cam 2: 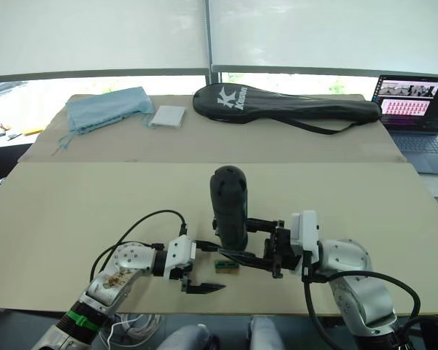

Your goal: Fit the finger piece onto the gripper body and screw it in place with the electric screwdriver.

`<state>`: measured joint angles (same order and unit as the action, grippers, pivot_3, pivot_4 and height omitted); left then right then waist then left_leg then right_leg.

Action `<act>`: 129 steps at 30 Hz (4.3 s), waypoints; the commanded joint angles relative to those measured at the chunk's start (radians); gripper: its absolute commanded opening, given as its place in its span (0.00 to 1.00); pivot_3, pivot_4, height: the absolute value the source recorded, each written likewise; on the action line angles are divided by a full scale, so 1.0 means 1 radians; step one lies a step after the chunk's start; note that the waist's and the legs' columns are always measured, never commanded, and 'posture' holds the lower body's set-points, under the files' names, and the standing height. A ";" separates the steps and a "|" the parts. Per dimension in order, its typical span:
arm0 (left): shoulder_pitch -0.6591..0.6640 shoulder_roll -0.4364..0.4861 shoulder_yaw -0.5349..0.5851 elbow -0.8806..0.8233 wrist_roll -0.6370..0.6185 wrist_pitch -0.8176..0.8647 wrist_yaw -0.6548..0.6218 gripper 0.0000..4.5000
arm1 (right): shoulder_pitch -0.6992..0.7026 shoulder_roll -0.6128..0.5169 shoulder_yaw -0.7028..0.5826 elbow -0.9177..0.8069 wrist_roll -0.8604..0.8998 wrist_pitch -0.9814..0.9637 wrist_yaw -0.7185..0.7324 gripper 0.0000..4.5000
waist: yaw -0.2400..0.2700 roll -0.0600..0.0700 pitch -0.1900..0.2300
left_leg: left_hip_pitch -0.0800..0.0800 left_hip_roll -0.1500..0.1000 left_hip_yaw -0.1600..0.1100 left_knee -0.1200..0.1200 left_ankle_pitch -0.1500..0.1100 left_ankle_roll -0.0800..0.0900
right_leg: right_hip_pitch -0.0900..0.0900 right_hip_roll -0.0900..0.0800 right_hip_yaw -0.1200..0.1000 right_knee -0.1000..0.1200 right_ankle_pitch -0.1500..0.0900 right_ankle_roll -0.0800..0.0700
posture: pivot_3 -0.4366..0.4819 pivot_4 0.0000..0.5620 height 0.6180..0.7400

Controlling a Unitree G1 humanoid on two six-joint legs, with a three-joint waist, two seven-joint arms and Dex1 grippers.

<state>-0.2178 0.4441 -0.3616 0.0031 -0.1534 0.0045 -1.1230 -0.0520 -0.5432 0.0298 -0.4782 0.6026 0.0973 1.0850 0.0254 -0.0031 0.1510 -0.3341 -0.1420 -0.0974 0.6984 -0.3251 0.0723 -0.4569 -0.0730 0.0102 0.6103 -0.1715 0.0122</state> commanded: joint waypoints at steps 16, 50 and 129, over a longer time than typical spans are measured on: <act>0.021 -0.005 -0.022 0.019 0.010 0.011 0.007 1.00 | -0.010 0.009 0.002 -0.025 -0.004 -0.025 0.007 0.43 | 0.000 0.000 0.000 | 0.000 0.000 0.000 0.000 0.000 0.000 | 0.000 0.000 0.000 0.000 0.000 0.000 | 0.48 0.27 1.00; 0.024 -0.003 -0.024 0.010 0.010 0.018 0.010 1.00 | -0.025 0.013 0.012 -0.015 -0.017 -0.025 -0.001 0.43 | 0.000 0.000 0.000 | 0.000 0.000 0.000 0.000 0.000 0.000 | 0.000 0.000 0.000 0.000 0.000 0.000 | 0.48 0.27 1.00; 0.035 -0.004 -0.015 0.014 0.001 0.029 0.016 1.00 | -0.014 -0.032 0.001 -0.032 0.043 0.014 0.015 0.43 | -0.001 0.000 0.000 | 0.000 0.000 0.000 0.000 0.000 0.000 | 0.000 0.000 0.000 0.000 0.000 0.000 | 0.48 0.27 1.00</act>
<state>-0.2074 0.4416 -0.3563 -0.0051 -0.1607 0.0230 -1.1084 -0.0571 -0.5716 0.0626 -0.4569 0.6111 0.1115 1.1003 0.0241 -0.0029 0.1509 -0.3339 -0.1419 -0.0974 0.6982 -0.3251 0.0723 -0.4569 -0.0730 0.0102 0.6103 -0.1715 0.0122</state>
